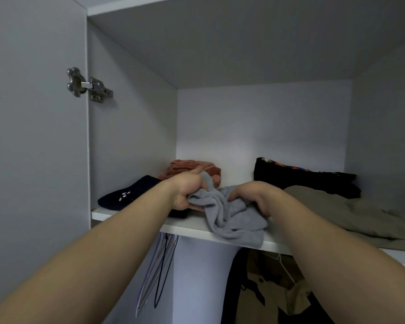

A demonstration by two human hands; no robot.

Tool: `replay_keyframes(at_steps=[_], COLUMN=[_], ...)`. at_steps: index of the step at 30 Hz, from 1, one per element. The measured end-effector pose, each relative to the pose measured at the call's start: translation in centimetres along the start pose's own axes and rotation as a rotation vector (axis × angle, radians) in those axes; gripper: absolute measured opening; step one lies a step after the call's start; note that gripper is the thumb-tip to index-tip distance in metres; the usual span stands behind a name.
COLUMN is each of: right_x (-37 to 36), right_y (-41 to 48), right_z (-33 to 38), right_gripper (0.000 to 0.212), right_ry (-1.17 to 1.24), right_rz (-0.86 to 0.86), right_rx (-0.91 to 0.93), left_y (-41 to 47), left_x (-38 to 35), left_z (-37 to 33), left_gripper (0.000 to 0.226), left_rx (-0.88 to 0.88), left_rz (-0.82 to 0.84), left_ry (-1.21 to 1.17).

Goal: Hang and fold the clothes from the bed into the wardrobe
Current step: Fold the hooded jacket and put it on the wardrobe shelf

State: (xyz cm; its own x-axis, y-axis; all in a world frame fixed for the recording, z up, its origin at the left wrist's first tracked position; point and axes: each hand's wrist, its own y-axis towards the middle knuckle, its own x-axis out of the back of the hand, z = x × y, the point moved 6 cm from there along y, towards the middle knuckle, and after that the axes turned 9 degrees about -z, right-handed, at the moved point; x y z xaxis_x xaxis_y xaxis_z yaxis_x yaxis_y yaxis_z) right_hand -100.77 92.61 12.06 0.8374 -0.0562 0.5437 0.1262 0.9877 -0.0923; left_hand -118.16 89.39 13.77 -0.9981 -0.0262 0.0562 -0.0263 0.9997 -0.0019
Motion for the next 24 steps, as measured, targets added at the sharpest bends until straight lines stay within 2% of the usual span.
replay_keyframes(at_steps=[2, 4, 7, 9, 12, 17, 19, 21, 24], right_x=[0.7, 1.3, 2.5, 3.1, 2.6, -1.0, -3.9, -7.2, -13.7], right_y=[0.6, 0.7, -0.2, -0.5, -0.6, 1.3, 3.0, 5.2, 8.2], right_z=[0.5, 1.8, 5.4, 8.3, 13.2, 19.5, 20.5, 20.4, 18.6], right_gripper=[0.011, 0.025, 0.030, 0.032, 0.024, 0.032, 0.031, 0.027, 0.025], right_ry=[0.055, 0.073, -0.026, -0.033, 0.000, 0.037, 0.027, -0.079, -0.488], right_rz=[-0.092, -0.177, -0.268, -0.314, -0.373, -0.292, -0.219, -0.217, -0.133], right_rx=[0.055, 0.147, 0.307, 0.406, 0.589, 0.756, 0.783, 0.851, 0.928], left_y=[0.0, -0.3, -1.3, -1.5, -2.3, -4.5, -5.0, -5.1, -5.6], left_x=[-0.8, -1.1, -0.5, 0.6, 3.5, 8.1, 9.3, 10.2, 11.9], left_z=[-0.3, -0.8, -2.4, -3.7, -5.6, -5.4, -3.8, -1.3, 2.0], left_gripper=[0.056, 0.058, 0.049, 0.060, 0.080, 0.089, 0.094, 0.088, 0.039], left_rx=[-0.061, -0.135, -0.232, -0.281, -0.374, -0.487, -0.452, -0.298, -0.032], left_rz=[0.031, 0.018, -0.045, -0.092, -0.215, -0.479, -0.516, -0.481, -0.431], left_ry=[-0.009, 0.000, -0.008, -0.023, -0.054, -0.080, -0.082, -0.003, 0.257])
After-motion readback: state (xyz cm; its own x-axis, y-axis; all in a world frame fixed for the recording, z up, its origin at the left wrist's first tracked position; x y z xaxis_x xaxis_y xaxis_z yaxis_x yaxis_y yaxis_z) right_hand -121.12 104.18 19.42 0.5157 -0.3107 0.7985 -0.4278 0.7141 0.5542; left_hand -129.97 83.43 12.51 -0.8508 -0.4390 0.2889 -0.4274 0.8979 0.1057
